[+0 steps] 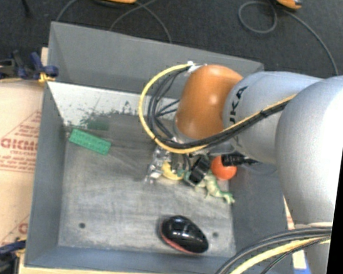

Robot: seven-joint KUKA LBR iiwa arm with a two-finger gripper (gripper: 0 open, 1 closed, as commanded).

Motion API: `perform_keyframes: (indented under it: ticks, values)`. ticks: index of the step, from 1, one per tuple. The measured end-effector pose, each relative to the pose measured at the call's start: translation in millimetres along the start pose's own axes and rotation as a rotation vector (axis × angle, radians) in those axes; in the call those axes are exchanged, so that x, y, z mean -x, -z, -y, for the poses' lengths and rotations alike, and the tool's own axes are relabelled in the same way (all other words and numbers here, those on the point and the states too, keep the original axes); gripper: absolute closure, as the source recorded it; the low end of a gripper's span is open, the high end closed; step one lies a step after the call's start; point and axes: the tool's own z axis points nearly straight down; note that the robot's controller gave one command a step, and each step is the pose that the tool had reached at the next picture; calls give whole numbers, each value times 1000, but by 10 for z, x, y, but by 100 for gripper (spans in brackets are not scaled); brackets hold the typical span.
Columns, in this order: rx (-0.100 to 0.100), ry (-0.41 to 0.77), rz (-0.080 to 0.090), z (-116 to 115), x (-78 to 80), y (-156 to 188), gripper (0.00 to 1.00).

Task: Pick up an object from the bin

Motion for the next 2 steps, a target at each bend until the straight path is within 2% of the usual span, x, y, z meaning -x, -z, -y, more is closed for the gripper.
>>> perform_keyframes:
  ticks: [1, 2]
  values:
    - [0, 0, 2, -1, 5, 7, 100]
    - [-3, 14, -7, 6, -41, 417, 100]
